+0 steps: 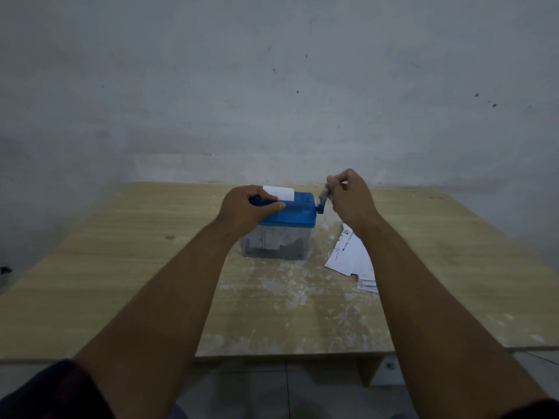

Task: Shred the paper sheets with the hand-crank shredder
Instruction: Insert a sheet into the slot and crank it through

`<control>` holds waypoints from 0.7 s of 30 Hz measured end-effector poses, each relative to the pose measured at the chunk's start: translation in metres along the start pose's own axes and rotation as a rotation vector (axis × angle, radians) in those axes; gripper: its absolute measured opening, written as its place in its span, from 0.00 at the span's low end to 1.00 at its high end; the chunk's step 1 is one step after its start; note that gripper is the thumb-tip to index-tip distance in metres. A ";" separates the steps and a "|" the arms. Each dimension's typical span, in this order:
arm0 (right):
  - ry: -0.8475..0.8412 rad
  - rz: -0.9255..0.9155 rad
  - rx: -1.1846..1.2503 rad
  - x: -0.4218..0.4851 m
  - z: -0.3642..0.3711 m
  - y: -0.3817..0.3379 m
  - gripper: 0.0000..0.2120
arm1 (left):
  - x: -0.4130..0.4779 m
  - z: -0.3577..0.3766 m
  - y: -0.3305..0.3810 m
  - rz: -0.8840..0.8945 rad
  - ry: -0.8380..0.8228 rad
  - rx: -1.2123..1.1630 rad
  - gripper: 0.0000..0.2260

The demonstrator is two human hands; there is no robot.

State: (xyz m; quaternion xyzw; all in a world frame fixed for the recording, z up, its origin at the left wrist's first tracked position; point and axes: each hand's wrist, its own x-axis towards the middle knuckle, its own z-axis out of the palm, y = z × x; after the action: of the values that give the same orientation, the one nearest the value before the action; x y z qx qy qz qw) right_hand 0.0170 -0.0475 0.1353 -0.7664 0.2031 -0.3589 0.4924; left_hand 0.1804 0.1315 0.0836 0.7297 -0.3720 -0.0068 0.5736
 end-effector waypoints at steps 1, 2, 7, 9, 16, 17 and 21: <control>0.003 0.005 0.022 0.005 0.002 0.000 0.10 | 0.000 0.001 0.000 0.000 0.011 -0.003 0.10; 0.001 0.015 0.040 0.012 0.003 0.002 0.10 | 0.000 0.002 -0.001 0.002 0.020 -0.008 0.10; -0.033 0.086 0.013 0.032 0.010 0.020 0.14 | -0.002 0.006 -0.001 0.021 0.038 -0.055 0.14; -0.038 0.122 0.008 0.033 0.014 0.031 0.12 | -0.003 0.006 -0.001 0.028 0.032 -0.079 0.14; -0.065 0.263 -0.062 0.028 0.024 0.064 0.10 | -0.003 0.008 -0.003 0.018 0.042 -0.067 0.17; -0.078 0.314 -0.041 0.021 0.026 0.072 0.10 | -0.003 0.008 -0.003 0.015 0.040 -0.066 0.17; -0.042 0.422 -0.007 -0.016 0.032 0.085 0.09 | -0.003 0.009 -0.003 0.029 0.047 -0.045 0.16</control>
State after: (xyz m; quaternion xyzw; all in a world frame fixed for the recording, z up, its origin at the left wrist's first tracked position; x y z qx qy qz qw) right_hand 0.0340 -0.0537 0.0445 -0.7162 0.3500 -0.2309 0.5580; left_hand 0.1763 0.1262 0.0768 0.7113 -0.3686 0.0104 0.5984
